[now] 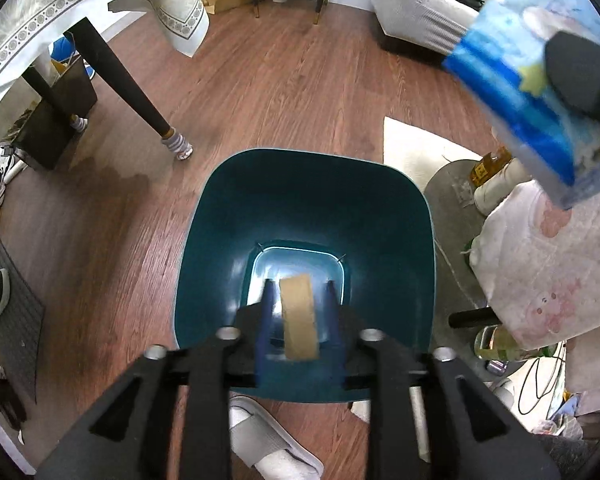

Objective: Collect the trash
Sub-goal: 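Carry the tape core and tissue pack over the teal bin with both tools, then open the left tool then the right tool to drop both items into the bin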

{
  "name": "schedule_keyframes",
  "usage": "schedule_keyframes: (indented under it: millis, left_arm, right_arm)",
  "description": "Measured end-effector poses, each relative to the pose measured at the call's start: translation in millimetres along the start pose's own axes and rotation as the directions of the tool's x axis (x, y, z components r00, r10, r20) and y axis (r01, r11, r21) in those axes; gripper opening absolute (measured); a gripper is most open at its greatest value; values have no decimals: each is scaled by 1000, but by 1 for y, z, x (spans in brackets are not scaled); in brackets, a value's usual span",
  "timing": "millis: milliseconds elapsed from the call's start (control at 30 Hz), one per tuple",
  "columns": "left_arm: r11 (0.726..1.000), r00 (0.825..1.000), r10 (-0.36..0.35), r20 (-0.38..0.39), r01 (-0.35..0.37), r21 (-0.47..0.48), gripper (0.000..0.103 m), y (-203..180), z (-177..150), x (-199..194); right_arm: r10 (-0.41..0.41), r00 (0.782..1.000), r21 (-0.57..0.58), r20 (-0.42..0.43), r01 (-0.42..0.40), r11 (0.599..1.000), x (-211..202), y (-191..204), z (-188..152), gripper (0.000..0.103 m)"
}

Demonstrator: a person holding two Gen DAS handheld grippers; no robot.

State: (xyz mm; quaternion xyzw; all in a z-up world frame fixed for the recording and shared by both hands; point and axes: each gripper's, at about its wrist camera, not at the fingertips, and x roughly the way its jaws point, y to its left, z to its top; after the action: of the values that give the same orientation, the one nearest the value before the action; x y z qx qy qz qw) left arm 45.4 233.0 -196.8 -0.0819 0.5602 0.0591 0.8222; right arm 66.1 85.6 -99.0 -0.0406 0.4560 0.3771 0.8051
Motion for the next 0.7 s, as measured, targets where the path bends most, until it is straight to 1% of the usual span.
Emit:
schedule_keyframes:
  millis: [200,300,367,500,700]
  left_arm:
    - [999,1000,-1,29,2,-33,48,13,0,-9]
    - [999,998,3,69,0,-38,53,16,2,-25]
    - [999,995,-8,99,12,-41,54,19,3,-39]
    - [999,985,-16,169,24,-41,55,23,5,-67]
    - [1000,965,7,262,-2,-18,53,25,6,-101]
  right_arm:
    - [0,1000,5,-22,0,1000,14,-3,-3,10]
    - [-1,999,4,-38,1,1000,23,-3,-7,10]
    - [-1,999,-3,-47,0,1000,28,-3,-9,10]
    - [-12,997,-7,-70,12,1000,41,-4,-15,9]
    - [-15,994,-4,-107,15,1000,64,-3,-23,10]
